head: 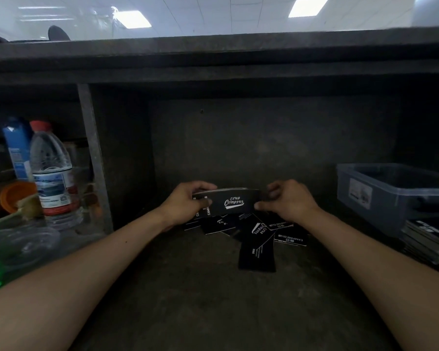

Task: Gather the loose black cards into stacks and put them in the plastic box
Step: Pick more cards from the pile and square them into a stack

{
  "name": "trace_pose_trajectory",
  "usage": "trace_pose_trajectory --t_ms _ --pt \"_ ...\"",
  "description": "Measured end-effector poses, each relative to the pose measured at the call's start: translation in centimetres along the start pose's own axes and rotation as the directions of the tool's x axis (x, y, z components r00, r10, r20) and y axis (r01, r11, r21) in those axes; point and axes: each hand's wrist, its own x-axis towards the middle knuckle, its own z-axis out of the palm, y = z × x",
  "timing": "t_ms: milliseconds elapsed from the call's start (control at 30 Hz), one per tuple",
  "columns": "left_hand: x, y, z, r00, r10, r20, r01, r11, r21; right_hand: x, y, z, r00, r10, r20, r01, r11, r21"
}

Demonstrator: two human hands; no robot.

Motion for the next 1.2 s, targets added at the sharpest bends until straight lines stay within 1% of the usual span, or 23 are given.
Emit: trace_pose_trajectory --t_ms 67,100,133,200,300,333,367,400,467,533,567,600,667,800,900,967,1033,1133,1200 --pt "0.2 0.0 0.0 0.999 -0.024 -0.032 0.023 0.999 -0.042 -0.4 0.0 -0.5 0.985 0.125 0.120 -0.108 0.984 -0.144" --pt "0.3 0.0 0.1 0.998 -0.032 -0.053 0.029 0.998 -0.055 -0.6 0.0 -0.6 0.971 0.162 0.173 -0.132 0.976 -0.173" --pt "0.3 0.0 0.1 0.997 -0.036 -0.075 0.032 0.998 -0.063 -0.7 -0.1 -0.7 0.964 0.176 0.198 -0.144 0.976 -0.166" --pt "0.5 -0.1 0.2 0.994 -0.048 -0.094 0.041 0.997 -0.071 -0.7 -0.5 -0.9 0.965 0.181 0.188 -0.161 0.980 -0.121" --pt "0.5 -0.1 0.1 0.994 -0.066 -0.087 0.059 0.995 -0.082 -0.5 -0.6 -1.1 0.964 0.221 0.144 -0.215 0.975 -0.056" --pt "0.5 -0.2 0.1 0.994 -0.068 -0.082 0.061 0.995 -0.082 -0.3 -0.5 -1.2 0.969 0.226 0.101 -0.227 0.974 -0.002" --pt "0.5 -0.2 0.1 0.994 -0.070 -0.080 0.063 0.994 -0.084 -0.2 -0.3 -1.2 0.975 0.219 0.037 -0.222 0.970 0.103" --pt "0.5 -0.2 0.1 0.994 -0.071 -0.082 0.064 0.994 -0.091 -0.1 -0.2 -1.1 0.978 0.204 -0.038 -0.189 0.952 0.241" --pt "0.4 -0.3 0.1 0.994 -0.069 -0.089 0.060 0.993 -0.101 0.0 -0.3 -1.2 0.971 0.173 -0.166 -0.072 0.872 0.484" --pt "0.4 -0.3 0.1 0.993 -0.068 -0.093 0.059 0.994 -0.097 -0.1 -0.9 -1.2 0.965 0.171 -0.198 -0.001 0.760 0.650" --pt "0.4 -0.3 0.1 0.993 -0.068 -0.093 0.060 0.994 -0.095 -0.2 -1.2 -1.2 0.969 0.167 -0.181 0.009 0.710 0.704" --pt "0.4 -0.3 0.2 0.994 -0.067 -0.091 0.059 0.994 -0.093 -0.3 -1.5 -1.1 0.975 0.156 -0.160 0.009 0.686 0.727" --pt "0.4 -0.3 0.2 0.994 -0.066 -0.089 0.058 0.994 -0.090 -0.4 -1.8 -0.9 0.981 0.137 -0.139 -0.002 0.718 0.696" --pt "0.4 -0.2 0.2 0.994 -0.073 -0.081 0.065 0.994 -0.091 -0.4 -1.8 -0.6 0.978 0.154 -0.141 -0.041 0.802 0.595" --pt "0.3 -0.1 0.1 0.994 -0.078 -0.072 0.071 0.993 -0.092 -0.4 -1.5 -0.8 0.986 0.147 -0.074 -0.091 0.862 0.499" --pt "0.3 0.1 0.1 0.995 -0.083 -0.063 0.076 0.992 -0.096 -0.6 -1.5 -0.7 0.990 0.141 0.010 -0.128 0.864 0.487" --pt "0.2 0.2 0.2 0.995 -0.082 -0.053 0.076 0.991 -0.110 -0.9 -1.8 -0.7 0.988 0.143 0.057 -0.153 0.856 0.493" --pt "0.1 0.5 0.4 0.996 -0.080 -0.037 0.074 0.989 -0.127 -1.2 -2.3 -0.9 0.987 0.157 0.044 -0.153 0.802 0.577" --pt "0.1 0.6 0.4 0.997 -0.077 -0.030 0.073 0.990 -0.123 -1.3 -2.5 -1.4 0.988 0.155 -0.006 -0.115 0.757 0.643"
